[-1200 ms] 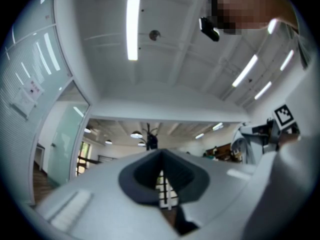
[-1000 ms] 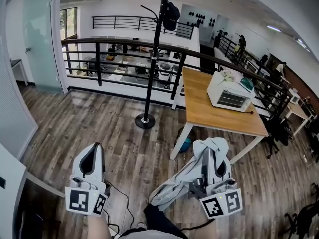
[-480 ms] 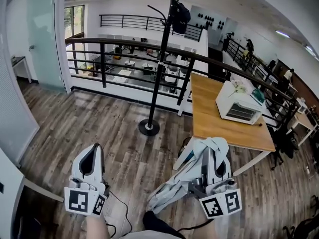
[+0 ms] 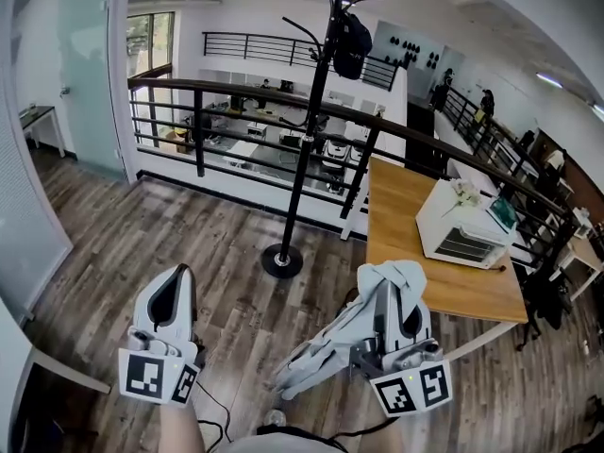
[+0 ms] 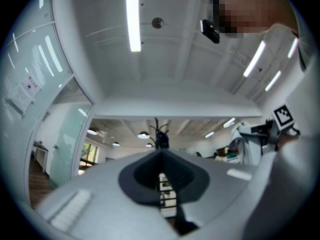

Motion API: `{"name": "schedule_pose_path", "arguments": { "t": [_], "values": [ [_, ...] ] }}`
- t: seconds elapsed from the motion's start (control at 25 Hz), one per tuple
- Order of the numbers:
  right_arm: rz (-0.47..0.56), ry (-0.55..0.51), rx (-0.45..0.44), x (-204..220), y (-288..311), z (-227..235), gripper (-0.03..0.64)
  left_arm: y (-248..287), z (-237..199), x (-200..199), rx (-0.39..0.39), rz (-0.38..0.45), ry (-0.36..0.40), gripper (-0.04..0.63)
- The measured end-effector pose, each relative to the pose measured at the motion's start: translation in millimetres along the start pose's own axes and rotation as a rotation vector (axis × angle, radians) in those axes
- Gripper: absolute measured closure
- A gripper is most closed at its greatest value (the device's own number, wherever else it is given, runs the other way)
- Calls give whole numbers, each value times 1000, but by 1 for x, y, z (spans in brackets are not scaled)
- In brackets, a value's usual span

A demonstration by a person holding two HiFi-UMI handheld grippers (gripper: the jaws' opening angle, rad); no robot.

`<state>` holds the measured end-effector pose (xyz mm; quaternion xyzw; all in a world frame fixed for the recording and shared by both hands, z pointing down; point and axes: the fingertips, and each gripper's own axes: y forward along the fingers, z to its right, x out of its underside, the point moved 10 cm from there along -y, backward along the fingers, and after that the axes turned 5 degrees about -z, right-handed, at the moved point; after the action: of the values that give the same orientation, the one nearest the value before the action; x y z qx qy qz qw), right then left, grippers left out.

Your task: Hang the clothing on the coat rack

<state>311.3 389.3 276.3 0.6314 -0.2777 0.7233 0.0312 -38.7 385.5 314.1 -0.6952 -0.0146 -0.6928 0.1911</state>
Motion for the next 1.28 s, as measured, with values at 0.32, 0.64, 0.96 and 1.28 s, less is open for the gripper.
{"name": "schedule_pose_path", "arguments": {
  "t": [0.32,0.64,0.96,1.28],
  "values": [
    [-2,17,-29,19,30,46,609,48,19,16,-3,-6,20,589],
    [-16,37,-6,30,72,84,609,101,11,24,-9,-36,25,589],
    [0,11,40,61,127,98,609,165,-28,56,26,-24,17,589],
    [14,-9,95,85,206,99,609,240,-91,69,72,-18,21,589]
  ]
}}
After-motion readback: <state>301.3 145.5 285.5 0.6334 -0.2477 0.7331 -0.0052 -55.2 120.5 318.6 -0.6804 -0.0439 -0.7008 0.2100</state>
